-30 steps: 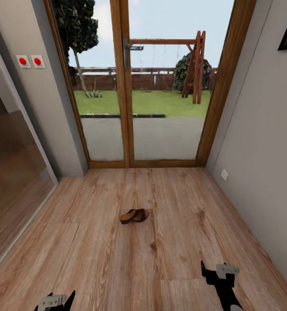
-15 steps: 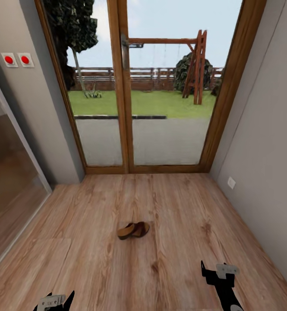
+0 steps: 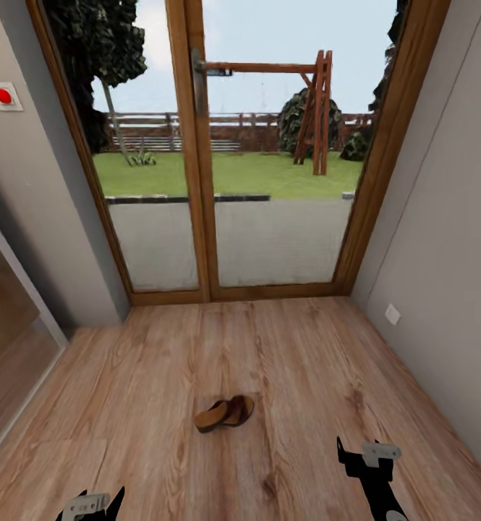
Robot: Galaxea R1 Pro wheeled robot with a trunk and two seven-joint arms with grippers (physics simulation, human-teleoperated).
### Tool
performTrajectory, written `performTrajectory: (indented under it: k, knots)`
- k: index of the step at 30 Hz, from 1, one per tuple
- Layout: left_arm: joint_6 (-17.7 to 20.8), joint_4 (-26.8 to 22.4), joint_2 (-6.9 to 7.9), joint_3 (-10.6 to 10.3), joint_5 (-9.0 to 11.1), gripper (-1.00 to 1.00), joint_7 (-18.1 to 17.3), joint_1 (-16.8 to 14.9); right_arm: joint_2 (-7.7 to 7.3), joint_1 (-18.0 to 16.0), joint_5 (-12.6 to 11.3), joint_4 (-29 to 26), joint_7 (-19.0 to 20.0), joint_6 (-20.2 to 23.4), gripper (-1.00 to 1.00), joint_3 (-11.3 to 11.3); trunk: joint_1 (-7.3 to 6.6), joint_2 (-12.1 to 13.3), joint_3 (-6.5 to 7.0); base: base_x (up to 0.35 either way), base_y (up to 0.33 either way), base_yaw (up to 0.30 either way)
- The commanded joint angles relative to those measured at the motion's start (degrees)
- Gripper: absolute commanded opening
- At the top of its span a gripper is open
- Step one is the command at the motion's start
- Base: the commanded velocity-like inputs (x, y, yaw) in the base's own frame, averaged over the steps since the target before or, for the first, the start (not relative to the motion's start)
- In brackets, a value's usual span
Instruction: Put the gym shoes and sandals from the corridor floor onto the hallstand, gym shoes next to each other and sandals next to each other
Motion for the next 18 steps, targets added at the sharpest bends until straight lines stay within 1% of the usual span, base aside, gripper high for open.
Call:
performTrajectory:
  k: [1,5,8,18]
  knots:
    - [0.06,0.08,-0.01,0.13,0.61,1.0,-0.58,-0.03,0.01,-0.06,0.6,0.08,-0.45,-0.16,1.0,-0.13,0.01,-0.02,-0.05,0.236,0.244,-0.242]
    - [0.05,0.08,-0.01,0.12,0.64,1.0,-0.59,-0.03,0.01,-0.06,0.6,0.08,-0.45,-0.16,1.0,-0.15,0.01,-0.02,-0.05,0.192,0.262,-0.252]
    - [0.05,0.08,-0.01,0.12,0.65,1.0,-0.6,-0.03,0.01,-0.06,0.6,0.08,-0.45,-0.16,1.0,-0.14,0.01,-0.02,-0.05,0.108,0.283,-0.26]
    - [0.06,0.02,-0.01,0.18,0.66,1.0,-0.64,-0.03,0.01,-0.06,0.6,0.08,-0.45,-0.16,1.0,-0.16,0.01,-0.02,-0.05,0.03,0.298,-0.265]
